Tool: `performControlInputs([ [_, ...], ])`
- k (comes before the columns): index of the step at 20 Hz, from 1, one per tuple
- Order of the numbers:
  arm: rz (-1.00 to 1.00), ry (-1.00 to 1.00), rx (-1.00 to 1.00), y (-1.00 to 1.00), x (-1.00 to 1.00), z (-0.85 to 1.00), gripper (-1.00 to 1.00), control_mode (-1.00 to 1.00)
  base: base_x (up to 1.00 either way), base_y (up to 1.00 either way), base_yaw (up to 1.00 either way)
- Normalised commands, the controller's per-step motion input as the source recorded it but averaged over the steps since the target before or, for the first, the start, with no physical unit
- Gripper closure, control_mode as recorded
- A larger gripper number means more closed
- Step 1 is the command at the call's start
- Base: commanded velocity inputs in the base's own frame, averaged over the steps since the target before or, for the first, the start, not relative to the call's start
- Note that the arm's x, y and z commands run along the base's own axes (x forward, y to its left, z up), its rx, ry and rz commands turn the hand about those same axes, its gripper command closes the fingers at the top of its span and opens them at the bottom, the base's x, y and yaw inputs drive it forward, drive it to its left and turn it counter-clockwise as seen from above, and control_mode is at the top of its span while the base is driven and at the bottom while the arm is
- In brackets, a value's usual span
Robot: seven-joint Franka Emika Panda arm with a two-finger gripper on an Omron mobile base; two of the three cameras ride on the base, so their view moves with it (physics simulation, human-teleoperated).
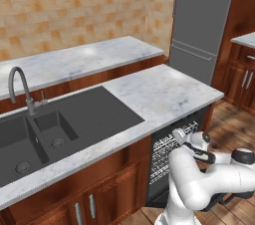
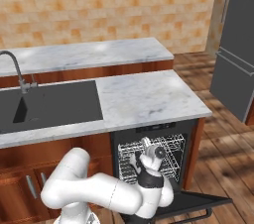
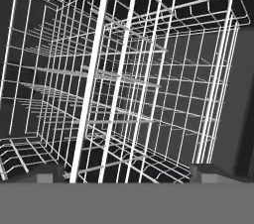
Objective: Open the dishwasher door and pull out the top rack.
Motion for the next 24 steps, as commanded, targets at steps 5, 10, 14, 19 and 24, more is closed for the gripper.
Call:
performControlInputs([
  [5, 0.0, 0.06, 0.03, -0.24, 0.03, -0.48, -1.0, -1.0, 0.0, 0.0, 0.0],
  [10, -0.01, 0.09, 0.07, -0.27, 0.0, -0.62, -1.0, -1.0, 0.0, 0.0, 0.0],
  [14, -0.02, 0.07, 0.38, -0.43, 0.0, -0.57, -1.0, -1.0, 0.0, 0.0, 0.0],
  [19, -0.05, 0.02, 0.68, -0.69, -0.05, -0.56, -1.0, -1.0, 0.0, 0.0, 0.0],
  [24, -0.05, 0.01, 0.6, -0.57, -0.01, -0.51, -1.0, -1.0, 0.0, 0.0, 0.0],
])
